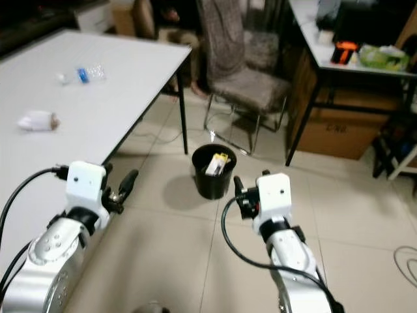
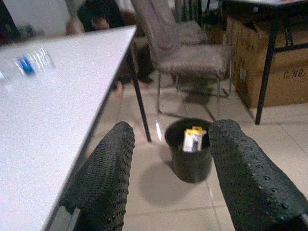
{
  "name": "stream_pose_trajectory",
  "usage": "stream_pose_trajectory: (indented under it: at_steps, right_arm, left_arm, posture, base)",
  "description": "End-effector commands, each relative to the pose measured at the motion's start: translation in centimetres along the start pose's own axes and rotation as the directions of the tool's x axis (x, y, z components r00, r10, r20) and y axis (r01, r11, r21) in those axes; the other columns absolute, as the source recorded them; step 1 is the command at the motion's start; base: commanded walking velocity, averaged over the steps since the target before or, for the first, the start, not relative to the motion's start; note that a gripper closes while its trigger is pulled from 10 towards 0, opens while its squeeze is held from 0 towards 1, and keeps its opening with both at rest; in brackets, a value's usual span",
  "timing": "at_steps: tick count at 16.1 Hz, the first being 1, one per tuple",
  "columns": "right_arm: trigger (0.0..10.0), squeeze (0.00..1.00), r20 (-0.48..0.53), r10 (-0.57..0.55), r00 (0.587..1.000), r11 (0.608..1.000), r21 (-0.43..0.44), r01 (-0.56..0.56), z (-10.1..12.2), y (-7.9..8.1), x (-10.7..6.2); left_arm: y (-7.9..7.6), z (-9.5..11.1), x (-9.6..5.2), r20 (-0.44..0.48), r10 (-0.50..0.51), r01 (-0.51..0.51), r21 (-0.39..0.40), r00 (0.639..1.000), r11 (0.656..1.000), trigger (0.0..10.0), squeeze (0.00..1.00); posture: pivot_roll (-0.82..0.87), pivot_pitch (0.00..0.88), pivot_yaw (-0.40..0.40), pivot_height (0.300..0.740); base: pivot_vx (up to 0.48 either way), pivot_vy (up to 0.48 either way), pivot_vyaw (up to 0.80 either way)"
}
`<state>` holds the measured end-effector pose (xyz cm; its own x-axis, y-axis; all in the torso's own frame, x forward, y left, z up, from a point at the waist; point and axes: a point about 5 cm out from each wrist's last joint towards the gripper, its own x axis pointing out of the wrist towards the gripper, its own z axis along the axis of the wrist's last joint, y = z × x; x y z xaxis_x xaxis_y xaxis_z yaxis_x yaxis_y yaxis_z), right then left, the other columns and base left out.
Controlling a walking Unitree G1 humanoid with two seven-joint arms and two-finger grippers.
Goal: Picking trash to rubbish bin
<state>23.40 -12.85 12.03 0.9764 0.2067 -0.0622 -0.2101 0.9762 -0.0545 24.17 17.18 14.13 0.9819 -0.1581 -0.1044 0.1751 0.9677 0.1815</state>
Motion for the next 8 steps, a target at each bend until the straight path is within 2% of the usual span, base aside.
stream_pose_trajectory:
  at_steps: [1,4,8]
  right_arm:
    - [10.0,0.0,0.036,0.02,0.999,1.0,-0.004,-0.02,0.6,0.2,0.1]
    - [10.0,0.0,0.033,0.032,0.999,0.999,-0.007,-0.031,0.7,0.2,0.1]
    - [10.0,0.0,0.029,0.027,0.999,1.0,-0.007,-0.027,0.6,-0.1,0.1]
  left_arm:
    - [0.3,0.8,0.3,0.041,0.026,-0.027,0.032,0.999,0.999,10.0,0.0]
    - [0.5,1.5,0.7,0.073,0.037,-0.04,0.041,0.997,0.998,10.0,0.0]
    - [0.4,1.9,1.2,0.092,0.032,-0.036,0.039,0.995,0.999,10.0,0.0]
  posture:
    - [-0.03,0.0,-0.038,0.74]
    - [-0.04,0.0,-0.04,0.74]
    - [-0.04,0.0,-0.04,0.74]
  base:
    - [0.0,0.0,0.0]
    - [0.0,0.0,0.0]
    - [0.314,0.0,0.0]
